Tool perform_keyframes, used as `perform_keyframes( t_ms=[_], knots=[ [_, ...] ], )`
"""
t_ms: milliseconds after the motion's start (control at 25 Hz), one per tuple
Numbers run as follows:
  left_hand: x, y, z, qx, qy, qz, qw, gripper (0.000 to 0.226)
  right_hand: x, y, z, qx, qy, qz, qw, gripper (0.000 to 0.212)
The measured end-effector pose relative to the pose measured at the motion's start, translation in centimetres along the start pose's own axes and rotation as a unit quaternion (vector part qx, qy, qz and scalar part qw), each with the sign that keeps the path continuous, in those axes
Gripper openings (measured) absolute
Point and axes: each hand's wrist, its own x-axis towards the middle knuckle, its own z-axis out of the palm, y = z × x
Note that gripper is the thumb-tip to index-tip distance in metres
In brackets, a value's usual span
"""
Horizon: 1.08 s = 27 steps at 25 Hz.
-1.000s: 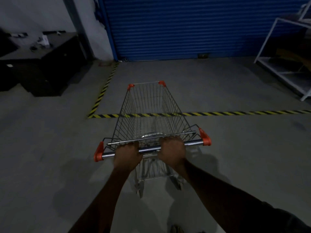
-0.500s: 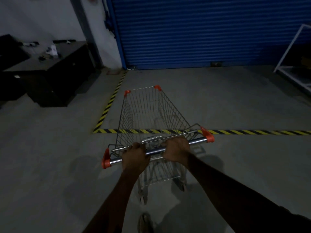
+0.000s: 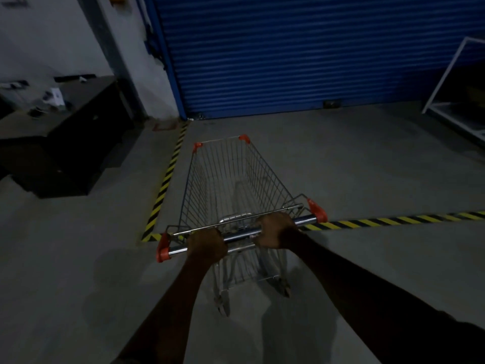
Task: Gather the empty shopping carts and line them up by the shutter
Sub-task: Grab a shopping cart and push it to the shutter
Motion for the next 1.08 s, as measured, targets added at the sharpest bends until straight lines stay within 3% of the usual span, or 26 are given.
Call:
perform_keyframes(
  t_ms=[120, 360, 600, 760, 880, 1000, 1080],
  knots=[
    [4.3, -2.9, 2.0, 0.049, 0.044, 0.012, 0.998, 0.017, 7.1, -0.9, -1.0, -0.06, -0.014, 0.017, 0.998, 0.051],
    [17.8, -7.3, 4.2, 0.012, 0.02, -0.015, 1.0, 0.006, 20.9, -0.3, -3.2, -0.082, 0.015, 0.032, 0.996, 0.043],
    [31.1, -11.9, 5.8, 0.04, -0.092, -0.054, 0.994, 0.023, 34.7, 0.0, -5.8, -0.116, 0.061, 0.03, 0.991, 0.041],
    [38.5, -14.9, 6.3, 0.023, -0.079, -0.068, 0.994, 0.051, 43.0, -0.7, -6.1, -0.07, 0.098, 0.112, 0.986, 0.03],
    [43.8, -17.0, 7.8, 0.022, -0.068, -0.053, 0.996, 0.056, 49.3, -1.4, -6.0, 0.002, 0.133, 0.177, 0.975, 0.006],
    [49.4, -20.1, 9.6, 0.056, -0.05, -0.035, 0.997, 0.052, 55.7, -1.8, -7.5, -0.003, 0.106, 0.191, 0.976, 0.004],
    [53.5, -22.1, 10.8, 0.067, -0.035, -0.025, 0.997, 0.052, 59.7, -1.6, -8.7, -0.058, 0.074, 0.187, 0.978, 0.015]
  ],
)
